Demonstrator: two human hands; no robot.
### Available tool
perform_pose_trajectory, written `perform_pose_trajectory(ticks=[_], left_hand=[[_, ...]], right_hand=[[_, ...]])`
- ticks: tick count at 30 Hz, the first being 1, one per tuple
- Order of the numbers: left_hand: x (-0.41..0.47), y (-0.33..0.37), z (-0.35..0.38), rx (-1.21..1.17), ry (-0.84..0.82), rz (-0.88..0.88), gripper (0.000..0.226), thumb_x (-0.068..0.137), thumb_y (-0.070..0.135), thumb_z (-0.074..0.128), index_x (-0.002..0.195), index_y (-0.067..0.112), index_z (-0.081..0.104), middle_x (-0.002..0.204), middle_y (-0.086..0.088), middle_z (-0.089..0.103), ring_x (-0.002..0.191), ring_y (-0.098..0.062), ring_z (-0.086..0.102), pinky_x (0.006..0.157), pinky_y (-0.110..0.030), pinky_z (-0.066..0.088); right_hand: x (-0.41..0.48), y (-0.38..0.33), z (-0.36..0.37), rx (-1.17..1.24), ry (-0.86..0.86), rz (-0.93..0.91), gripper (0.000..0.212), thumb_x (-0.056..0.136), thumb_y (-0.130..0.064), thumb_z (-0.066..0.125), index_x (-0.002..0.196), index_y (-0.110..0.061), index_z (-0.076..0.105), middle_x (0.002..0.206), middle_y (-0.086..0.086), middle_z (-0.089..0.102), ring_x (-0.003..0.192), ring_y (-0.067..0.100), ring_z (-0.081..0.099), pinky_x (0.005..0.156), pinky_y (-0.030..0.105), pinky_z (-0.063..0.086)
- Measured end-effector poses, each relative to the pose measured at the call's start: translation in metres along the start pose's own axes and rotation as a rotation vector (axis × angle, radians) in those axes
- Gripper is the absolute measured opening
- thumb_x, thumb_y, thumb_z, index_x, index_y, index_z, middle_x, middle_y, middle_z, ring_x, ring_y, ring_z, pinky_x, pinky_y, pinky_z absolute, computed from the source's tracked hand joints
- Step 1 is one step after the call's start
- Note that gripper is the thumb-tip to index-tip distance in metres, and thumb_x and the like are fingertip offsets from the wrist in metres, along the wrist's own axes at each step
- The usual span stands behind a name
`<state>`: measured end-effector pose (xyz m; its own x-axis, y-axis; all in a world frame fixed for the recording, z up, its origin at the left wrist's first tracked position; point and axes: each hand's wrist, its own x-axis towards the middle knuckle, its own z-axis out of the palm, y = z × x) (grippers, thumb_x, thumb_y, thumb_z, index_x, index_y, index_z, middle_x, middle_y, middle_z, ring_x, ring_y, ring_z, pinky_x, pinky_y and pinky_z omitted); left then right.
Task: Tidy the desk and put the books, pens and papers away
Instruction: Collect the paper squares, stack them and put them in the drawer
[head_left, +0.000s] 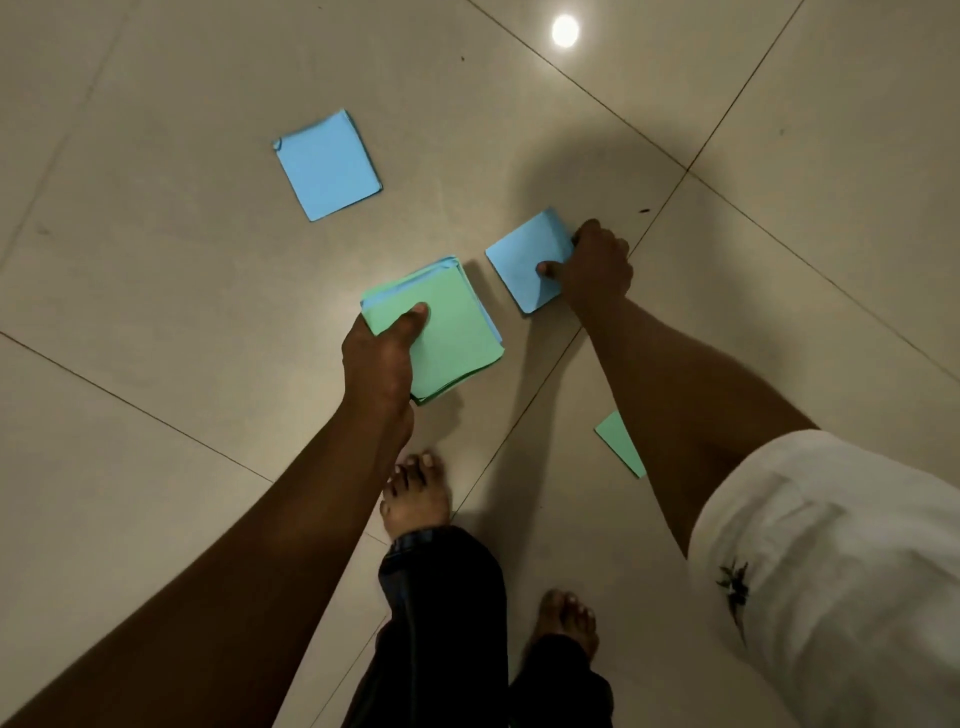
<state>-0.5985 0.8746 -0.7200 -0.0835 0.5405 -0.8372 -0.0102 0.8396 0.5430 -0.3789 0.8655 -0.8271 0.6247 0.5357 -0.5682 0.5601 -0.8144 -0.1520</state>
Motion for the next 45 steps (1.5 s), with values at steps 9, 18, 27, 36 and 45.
perform_pose_trajectory(ticks=[9,18,27,36,45], left_hand=[[-0.030,0.015,0.012,-0.015,0.025,-0.084,0.015,0.085,0.015,0.067,0.094,0.024,0.061,0.102,-0.004,0.066,0.093,-0.026,0.063,0.082,-0.043,0.053],[-0.096,0.031,0.052,-0.124,-0.010,-0.165,0.022,0.090,0.031,0.060,0.107,0.018,0.064,0.105,-0.007,0.068,0.091,-0.028,0.065,0.078,-0.044,0.054],[-0.114,-0.046,0.086,0.094,0.064,0.011,0.043,0.075,0.028,0.078,0.113,0.019,0.060,0.110,-0.004,0.066,0.099,-0.029,0.064,0.077,-0.043,0.057],[-0.103,-0.102,0.070,0.134,0.092,0.040,0.039,0.077,0.025,0.077,0.113,0.019,0.062,0.109,-0.005,0.066,0.098,-0.027,0.062,0.078,-0.042,0.052],[-0.076,-0.137,0.063,0.014,-0.057,-0.051,0.050,0.066,0.028,0.078,0.112,0.016,0.065,0.113,-0.010,0.068,0.100,-0.029,0.065,0.083,-0.045,0.053]], right_hand=[[-0.058,0.006,-0.050,0.938,-0.141,0.170,0.032,0.080,-0.010,0.070,0.107,-0.007,0.053,0.098,0.002,0.055,0.087,0.020,0.058,0.069,0.029,0.052],[-0.158,0.013,-0.140,1.027,-0.230,0.013,0.005,0.094,-0.022,0.055,0.096,-0.018,0.054,0.094,0.005,0.061,0.076,0.015,0.057,0.057,0.027,0.051],[-0.185,0.062,-0.094,0.617,-0.109,-0.150,0.023,0.093,-0.036,0.053,0.088,-0.014,0.058,0.078,-0.006,0.058,0.069,0.010,0.056,0.062,0.024,0.044],[-0.143,0.186,-0.037,0.177,-0.126,0.069,0.036,0.088,-0.026,0.059,0.120,-0.014,0.051,0.123,0.009,0.050,0.117,0.029,0.044,0.089,0.041,0.042],[-0.113,0.197,0.022,-0.228,-0.097,0.010,0.058,0.073,-0.037,0.074,0.116,-0.012,0.046,0.117,0.010,0.053,0.112,0.030,0.046,0.088,0.041,0.035]])
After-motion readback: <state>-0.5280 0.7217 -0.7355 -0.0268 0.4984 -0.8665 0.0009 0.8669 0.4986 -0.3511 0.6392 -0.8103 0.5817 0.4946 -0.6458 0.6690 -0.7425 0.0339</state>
